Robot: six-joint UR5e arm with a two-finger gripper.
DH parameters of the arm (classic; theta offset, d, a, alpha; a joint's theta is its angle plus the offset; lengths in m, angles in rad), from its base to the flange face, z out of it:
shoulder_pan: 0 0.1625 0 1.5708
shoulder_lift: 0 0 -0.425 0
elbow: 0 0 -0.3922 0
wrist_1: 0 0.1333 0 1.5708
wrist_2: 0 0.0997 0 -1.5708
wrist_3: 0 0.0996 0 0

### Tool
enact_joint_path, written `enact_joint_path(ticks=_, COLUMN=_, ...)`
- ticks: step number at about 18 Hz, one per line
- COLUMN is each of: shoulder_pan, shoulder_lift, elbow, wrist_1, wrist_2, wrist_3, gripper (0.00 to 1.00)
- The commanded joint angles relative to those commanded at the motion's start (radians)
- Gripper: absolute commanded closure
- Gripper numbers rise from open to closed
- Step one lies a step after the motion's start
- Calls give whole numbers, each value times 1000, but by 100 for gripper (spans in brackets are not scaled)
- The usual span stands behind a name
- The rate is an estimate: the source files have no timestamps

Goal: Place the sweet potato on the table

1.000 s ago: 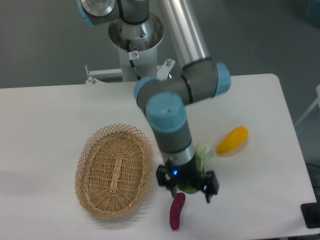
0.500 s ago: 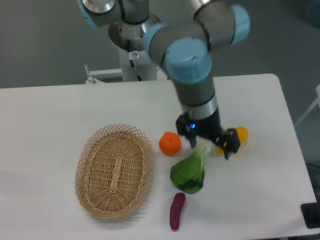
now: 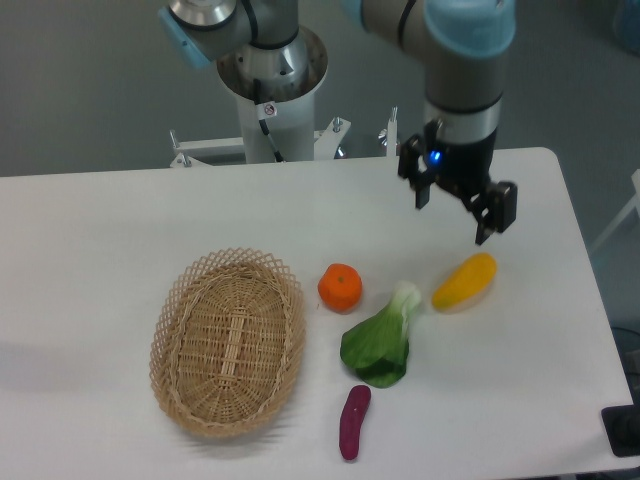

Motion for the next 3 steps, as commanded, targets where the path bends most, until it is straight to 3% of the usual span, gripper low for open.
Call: enact_joint_path(ticks=3, shoulder_pan=0, shoulder_lift=0, elbow=0, wrist_1=2, wrist_2=0, wrist_3=0, gripper=0)
